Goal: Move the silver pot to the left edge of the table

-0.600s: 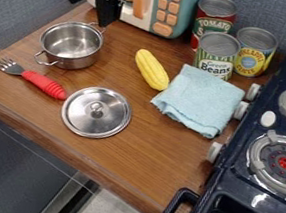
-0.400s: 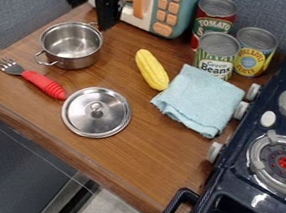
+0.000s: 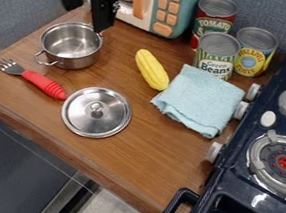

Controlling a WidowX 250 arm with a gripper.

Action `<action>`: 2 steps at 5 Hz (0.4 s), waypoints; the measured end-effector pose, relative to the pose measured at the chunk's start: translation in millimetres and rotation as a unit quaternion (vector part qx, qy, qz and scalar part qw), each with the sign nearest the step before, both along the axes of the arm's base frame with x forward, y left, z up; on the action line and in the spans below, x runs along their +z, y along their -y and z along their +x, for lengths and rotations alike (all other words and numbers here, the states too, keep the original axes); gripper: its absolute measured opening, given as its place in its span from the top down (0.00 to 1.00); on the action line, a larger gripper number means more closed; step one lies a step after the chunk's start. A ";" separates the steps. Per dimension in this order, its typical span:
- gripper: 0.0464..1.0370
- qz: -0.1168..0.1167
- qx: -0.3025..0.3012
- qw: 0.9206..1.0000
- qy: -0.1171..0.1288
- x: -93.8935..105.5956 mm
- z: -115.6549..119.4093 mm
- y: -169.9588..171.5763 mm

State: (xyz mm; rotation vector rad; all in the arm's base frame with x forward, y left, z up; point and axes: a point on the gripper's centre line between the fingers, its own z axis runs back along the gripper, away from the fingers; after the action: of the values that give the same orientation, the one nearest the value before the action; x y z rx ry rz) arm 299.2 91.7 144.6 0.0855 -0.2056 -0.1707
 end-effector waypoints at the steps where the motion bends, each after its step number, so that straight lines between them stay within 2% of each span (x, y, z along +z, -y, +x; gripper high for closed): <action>1: 0.04 -0.006 0.031 0.999 -0.007 -7.9 10.2 -15.0; 2: 0.04 -0.005 0.048 0.999 0.004 -10.4 28.9 -24.1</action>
State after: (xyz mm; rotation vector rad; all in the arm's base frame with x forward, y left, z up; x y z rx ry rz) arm 328.2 115.8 134.2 0.0868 -0.2099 -0.0735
